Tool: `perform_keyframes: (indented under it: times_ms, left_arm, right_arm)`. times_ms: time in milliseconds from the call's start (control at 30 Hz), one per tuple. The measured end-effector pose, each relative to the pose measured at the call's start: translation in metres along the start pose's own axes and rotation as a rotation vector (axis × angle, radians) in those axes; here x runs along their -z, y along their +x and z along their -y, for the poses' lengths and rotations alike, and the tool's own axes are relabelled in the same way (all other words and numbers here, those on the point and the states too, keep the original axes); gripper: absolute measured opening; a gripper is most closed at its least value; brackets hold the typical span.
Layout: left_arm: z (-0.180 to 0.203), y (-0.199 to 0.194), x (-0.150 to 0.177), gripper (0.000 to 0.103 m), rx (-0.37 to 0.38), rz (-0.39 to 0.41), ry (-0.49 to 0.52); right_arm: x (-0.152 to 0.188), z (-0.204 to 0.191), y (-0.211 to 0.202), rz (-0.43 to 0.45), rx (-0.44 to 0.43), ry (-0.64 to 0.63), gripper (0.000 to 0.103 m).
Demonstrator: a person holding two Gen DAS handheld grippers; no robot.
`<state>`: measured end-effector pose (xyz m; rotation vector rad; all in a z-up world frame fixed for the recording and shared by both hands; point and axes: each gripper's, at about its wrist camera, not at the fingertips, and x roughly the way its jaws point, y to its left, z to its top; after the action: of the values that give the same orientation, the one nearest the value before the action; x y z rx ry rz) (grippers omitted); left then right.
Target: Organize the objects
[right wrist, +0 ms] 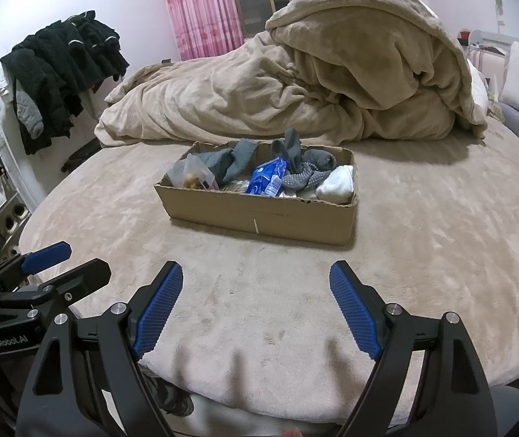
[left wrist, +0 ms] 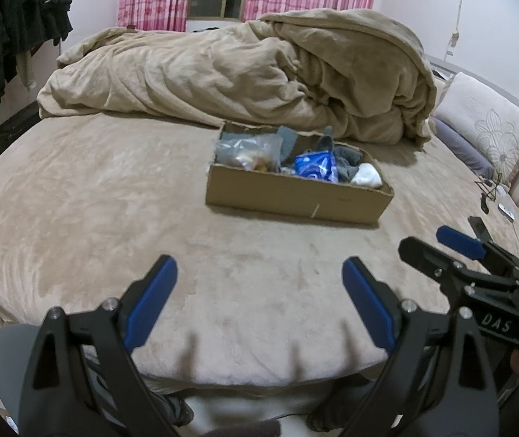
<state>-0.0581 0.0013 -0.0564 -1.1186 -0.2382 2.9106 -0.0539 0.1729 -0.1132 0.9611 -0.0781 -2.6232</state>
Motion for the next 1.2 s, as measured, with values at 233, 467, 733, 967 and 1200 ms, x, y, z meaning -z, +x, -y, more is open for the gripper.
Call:
perform_keyframes:
  times_ms: [233, 467, 733, 967, 1200]
  left_arm:
    - [0.0001, 0.0001, -0.0001, 0.093, 0.0, 0.002, 0.0]
    - [-0.0008, -0.0002, -0.0006, 0.093, 0.0, 0.002, -0.001]
    - [-0.0008, -0.001, -0.0002, 0.093, 0.0, 0.002, -0.001]
    - [-0.0011, -0.0011, 0.0003, 0.093, 0.002, 0.003, 0.001]
    - [-0.0015, -0.0016, -0.0001, 0.093, 0.001, 0.004, 0.001]
  right_arm:
    - [-0.0004, -0.0002, -0.0003, 0.001, -0.001, -0.001, 0.085]
    - [-0.0003, -0.0005, 0.0, 0.001, -0.001, -0.001, 0.085]
    - [-0.0001, 0.0001, -0.0004, 0.0, -0.001, 0.001, 0.085]
    - [-0.0003, 0.0004, -0.0005, 0.001, -0.001, 0.001, 0.085]
    - [-0.0005, 0.0005, -0.0003, 0.001, -0.002, 0.001, 0.085]
